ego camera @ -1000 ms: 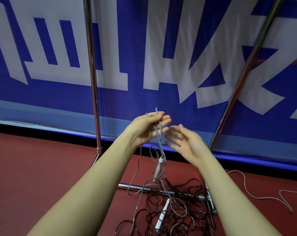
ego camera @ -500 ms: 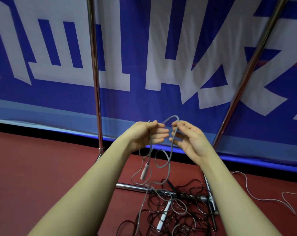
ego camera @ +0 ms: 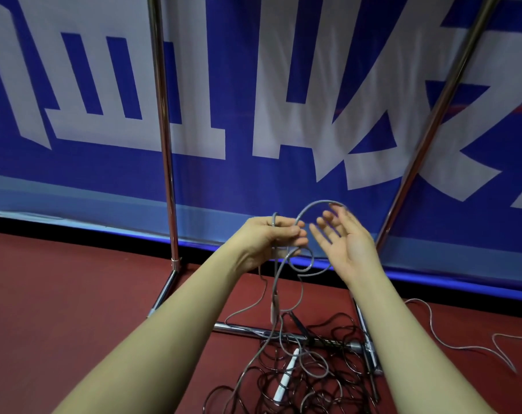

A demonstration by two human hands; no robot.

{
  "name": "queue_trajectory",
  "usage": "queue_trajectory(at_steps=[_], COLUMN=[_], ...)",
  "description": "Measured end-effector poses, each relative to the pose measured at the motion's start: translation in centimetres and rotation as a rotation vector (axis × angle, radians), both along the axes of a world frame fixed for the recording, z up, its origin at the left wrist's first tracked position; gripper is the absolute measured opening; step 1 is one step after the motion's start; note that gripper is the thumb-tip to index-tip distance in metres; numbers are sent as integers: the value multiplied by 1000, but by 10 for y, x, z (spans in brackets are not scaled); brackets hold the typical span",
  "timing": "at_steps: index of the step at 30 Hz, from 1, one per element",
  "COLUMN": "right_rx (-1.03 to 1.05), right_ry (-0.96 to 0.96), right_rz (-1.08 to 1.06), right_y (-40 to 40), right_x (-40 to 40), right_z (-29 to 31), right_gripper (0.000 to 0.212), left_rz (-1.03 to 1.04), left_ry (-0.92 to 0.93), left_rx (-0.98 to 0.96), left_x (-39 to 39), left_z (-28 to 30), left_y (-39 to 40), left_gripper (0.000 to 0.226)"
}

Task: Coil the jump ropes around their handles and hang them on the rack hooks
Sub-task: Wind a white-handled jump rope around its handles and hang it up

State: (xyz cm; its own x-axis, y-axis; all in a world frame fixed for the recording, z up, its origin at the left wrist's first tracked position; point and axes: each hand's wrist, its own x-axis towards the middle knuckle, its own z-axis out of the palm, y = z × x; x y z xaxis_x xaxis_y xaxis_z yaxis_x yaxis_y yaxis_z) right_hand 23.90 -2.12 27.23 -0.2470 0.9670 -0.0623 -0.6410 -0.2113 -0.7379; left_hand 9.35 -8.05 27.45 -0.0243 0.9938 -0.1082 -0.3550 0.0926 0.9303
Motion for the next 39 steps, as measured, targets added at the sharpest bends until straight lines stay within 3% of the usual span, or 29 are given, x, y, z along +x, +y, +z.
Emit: queue_trajectory(at_steps=[3, 6, 11, 15, 19, 25, 27, 34, 39], right_rx=[5, 16, -20, 147, 233, 294, 261, 138, 33], right_ry=[-266, -415, -399, -551, -625, -528, -456, -148, 120], right_rz=[116, 204, 292, 401, 380, 337, 302, 80, -18], right_y=[1, -4, -9, -17, -22, -26, -26, -17, -13], right_x=[1, 0, -1, -7, -15, -17, -16, -4, -3], right_z=[-11, -14, -12, -14, -15, -5, 0, 11, 13], right_gripper=[21, 22, 27, 18, 6, 13, 14, 20, 19], left_rz=[80, 212, 380, 346, 342, 345, 301, -202, -272], left_ry=[-145, -255, -318, -272, -273, -188, -105, 151, 269], left_rx=[55, 110, 155, 170, 184, 142, 60, -211, -116], left_x=[-3, -7, -11, -8, -7, -13, -16, -19, -16], left_z=[7, 13, 15, 15, 16, 17, 16, 7, -1], left_y=[4, 7, 15, 15, 12, 8, 8, -4, -5], left_gripper=[11, 9, 6, 8, 9, 7, 17, 31, 14])
